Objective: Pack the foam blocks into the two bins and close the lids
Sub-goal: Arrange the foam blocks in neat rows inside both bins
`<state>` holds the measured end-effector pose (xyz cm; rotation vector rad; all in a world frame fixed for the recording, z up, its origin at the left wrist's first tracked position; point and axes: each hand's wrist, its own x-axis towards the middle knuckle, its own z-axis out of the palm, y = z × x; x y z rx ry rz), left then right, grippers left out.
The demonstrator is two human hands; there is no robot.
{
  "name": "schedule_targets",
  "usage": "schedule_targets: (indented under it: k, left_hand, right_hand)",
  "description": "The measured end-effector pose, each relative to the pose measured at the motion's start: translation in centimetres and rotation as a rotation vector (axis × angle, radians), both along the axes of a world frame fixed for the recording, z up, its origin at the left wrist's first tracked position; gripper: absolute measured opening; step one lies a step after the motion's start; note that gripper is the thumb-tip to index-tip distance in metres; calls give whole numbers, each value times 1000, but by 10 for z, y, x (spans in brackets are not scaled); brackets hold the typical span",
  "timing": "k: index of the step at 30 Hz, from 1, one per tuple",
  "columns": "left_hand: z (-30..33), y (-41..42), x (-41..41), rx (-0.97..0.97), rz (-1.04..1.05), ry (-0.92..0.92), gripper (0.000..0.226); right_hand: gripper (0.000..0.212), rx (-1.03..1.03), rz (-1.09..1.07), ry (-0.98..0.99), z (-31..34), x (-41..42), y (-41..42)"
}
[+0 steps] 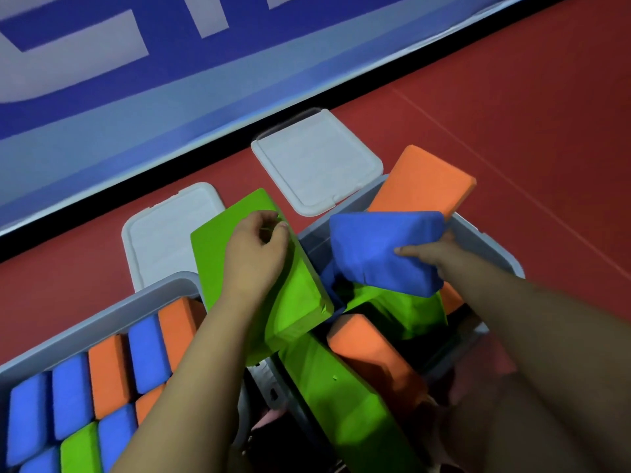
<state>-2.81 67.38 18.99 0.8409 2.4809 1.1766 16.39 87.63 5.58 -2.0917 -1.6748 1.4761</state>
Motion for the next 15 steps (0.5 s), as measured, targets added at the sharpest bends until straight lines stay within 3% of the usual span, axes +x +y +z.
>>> schedule_targets:
  k: [2,4,7,11,15]
  left_hand:
    - [1,1,2,-8,-47,24,27]
    - [4,2,4,8,-89,22,29]
    - [11,2,8,94,-90,-73,25]
    - [21,-3,4,229,76,-278,8]
    - [25,-8,-12,387,220,-664,21]
  right_hand:
    - [135,91,108,-106,19,-3,-8]
    - [115,251,239,-243,49,-10,-16]
    - [99,531,379,-323,85,-28,-27]
    - [92,881,539,-295,115,-50,-50]
    - [85,1286,525,-98,129,-63,-72]
